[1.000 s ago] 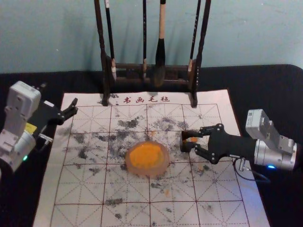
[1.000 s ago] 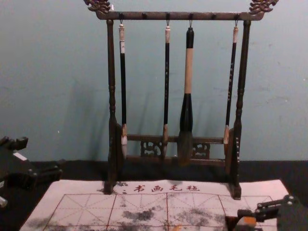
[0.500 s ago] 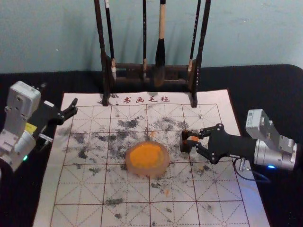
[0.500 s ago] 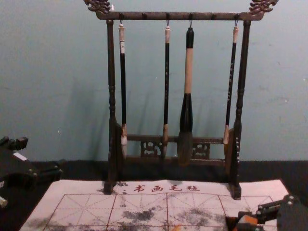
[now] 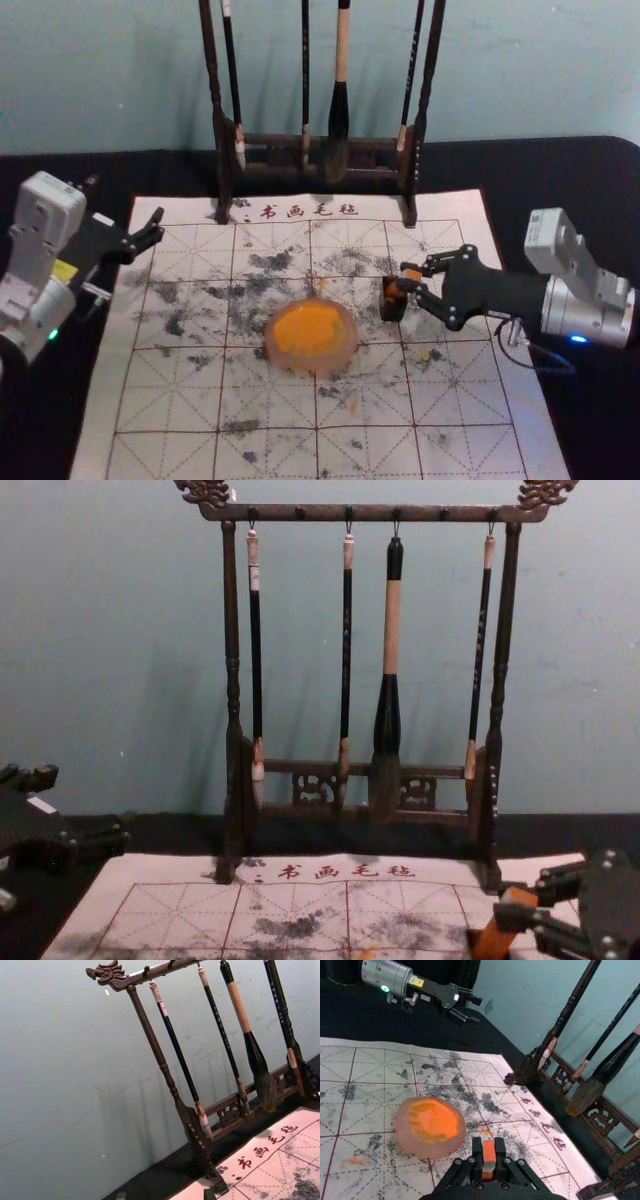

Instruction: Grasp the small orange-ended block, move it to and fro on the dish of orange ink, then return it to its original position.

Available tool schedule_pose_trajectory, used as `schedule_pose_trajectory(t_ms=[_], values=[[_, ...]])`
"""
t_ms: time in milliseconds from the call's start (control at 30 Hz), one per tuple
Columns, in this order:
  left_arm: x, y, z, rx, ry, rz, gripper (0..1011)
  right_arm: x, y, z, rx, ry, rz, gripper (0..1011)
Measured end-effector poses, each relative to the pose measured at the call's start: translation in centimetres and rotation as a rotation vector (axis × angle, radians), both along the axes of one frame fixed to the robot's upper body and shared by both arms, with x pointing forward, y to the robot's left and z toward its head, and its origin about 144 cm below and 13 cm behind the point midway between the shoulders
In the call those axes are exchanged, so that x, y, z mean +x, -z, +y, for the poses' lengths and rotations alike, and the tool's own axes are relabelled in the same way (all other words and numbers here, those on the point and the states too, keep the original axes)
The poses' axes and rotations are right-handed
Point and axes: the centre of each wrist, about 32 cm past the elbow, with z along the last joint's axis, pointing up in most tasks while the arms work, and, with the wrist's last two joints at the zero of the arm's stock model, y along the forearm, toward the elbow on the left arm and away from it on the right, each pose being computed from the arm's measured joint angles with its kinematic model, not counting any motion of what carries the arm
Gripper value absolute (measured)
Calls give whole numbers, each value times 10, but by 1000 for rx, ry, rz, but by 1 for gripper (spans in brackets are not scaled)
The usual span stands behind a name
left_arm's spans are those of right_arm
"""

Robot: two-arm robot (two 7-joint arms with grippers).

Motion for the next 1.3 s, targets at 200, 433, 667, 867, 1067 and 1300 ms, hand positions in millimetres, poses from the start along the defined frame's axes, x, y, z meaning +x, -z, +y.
schedule_pose_trajectory(t_ms=[200, 433, 667, 867, 1067, 1300], values=[[0, 0, 0, 0, 0, 0, 1001, 0, -13, 0, -2, 3, 5, 152], [0, 0, 0, 0, 0, 0, 1001, 0, -35, 2, 22, -7, 20, 151], [0, 0, 0, 0, 0, 0, 1001, 3, -59, 15, 39, -28, 73, 151], [0, 0, 0, 0, 0, 0, 1001, 11, -68, 38, 19, -73, 120, 151], [0, 0, 0, 0, 0, 0, 1001, 22, -68, 61, -27, -104, 164, 150], [0, 0, 0, 0, 0, 0, 1001, 32, -64, 80, -69, -135, 199, 150]])
